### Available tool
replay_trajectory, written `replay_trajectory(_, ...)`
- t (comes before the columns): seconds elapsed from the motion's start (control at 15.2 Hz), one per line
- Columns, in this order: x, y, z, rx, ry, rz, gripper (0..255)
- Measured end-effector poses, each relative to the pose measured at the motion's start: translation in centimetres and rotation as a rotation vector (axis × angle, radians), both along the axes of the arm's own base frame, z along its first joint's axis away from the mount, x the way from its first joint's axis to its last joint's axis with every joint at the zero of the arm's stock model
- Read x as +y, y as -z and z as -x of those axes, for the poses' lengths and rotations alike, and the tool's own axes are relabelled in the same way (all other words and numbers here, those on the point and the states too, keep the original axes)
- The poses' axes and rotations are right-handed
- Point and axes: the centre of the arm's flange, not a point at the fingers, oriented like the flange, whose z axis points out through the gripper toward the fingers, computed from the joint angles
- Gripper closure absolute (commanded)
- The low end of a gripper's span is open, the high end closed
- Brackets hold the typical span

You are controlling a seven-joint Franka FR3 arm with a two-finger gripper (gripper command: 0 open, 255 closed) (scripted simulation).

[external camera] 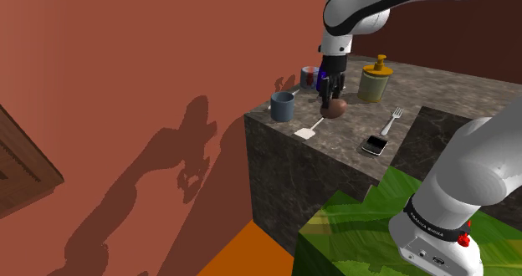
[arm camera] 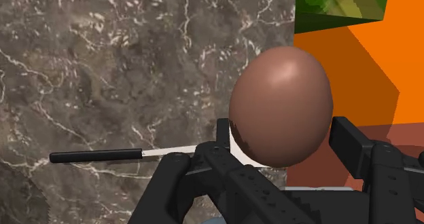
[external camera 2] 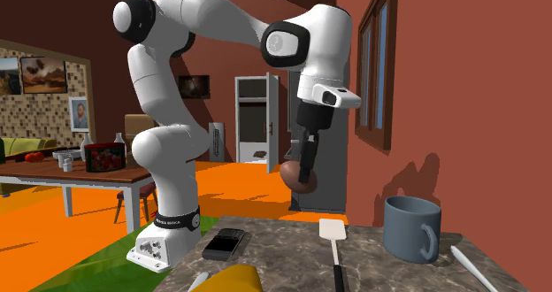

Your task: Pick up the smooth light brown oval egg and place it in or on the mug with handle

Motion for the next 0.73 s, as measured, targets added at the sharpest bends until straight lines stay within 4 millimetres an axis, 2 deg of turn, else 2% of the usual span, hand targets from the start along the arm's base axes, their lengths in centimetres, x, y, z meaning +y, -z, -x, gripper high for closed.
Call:
replay_trajectory(0.59,-0.1,-4.6,0.2,0.000,0.000,0.000,255)
replay_trajectory(0.73,-0.2,-5.0,-1.4,0.000,0.000,0.000,255)
